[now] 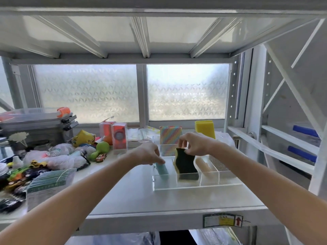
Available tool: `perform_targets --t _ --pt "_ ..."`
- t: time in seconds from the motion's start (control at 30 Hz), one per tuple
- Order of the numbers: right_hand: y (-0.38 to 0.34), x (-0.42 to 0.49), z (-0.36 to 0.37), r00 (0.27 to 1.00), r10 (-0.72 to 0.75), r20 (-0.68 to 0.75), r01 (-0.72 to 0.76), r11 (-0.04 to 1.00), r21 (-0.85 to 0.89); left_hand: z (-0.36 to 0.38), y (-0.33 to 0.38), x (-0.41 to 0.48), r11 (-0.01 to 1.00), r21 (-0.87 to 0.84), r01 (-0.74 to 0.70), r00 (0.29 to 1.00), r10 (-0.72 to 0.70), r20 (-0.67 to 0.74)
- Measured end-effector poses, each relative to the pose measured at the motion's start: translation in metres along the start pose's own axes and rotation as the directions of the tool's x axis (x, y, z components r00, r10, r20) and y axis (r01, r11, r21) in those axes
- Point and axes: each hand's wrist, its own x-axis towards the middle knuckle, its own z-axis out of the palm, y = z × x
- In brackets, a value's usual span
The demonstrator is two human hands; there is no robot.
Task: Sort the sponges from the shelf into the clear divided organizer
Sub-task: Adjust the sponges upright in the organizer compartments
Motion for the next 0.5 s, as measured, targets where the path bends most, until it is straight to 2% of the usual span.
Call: perform_targets --t 0.13,0.33,0.5 --pt "0.001 -0.006 0.007 0.999 -0.022 0.043 0.019 0.998 0.067 0.002 0.005 0.004 1.0 -0.025 -0.009 1.0 0.009 0.0" --pt "0.002 -0.008 0.009 0.998 -0.026 -0.054 0.027 1.0 0.006 0.004 0.003 0.011 1.0 -0.024 -0.011 0.998 0.01 -0.059" --pt "0.004 -0.014 0.011 0.993 -0.008 -0.12 0.002 0.999 -0.047 0.003 -0.001 0.017 0.996 -0.035 0.086 0.996 -0.087 -0.031"
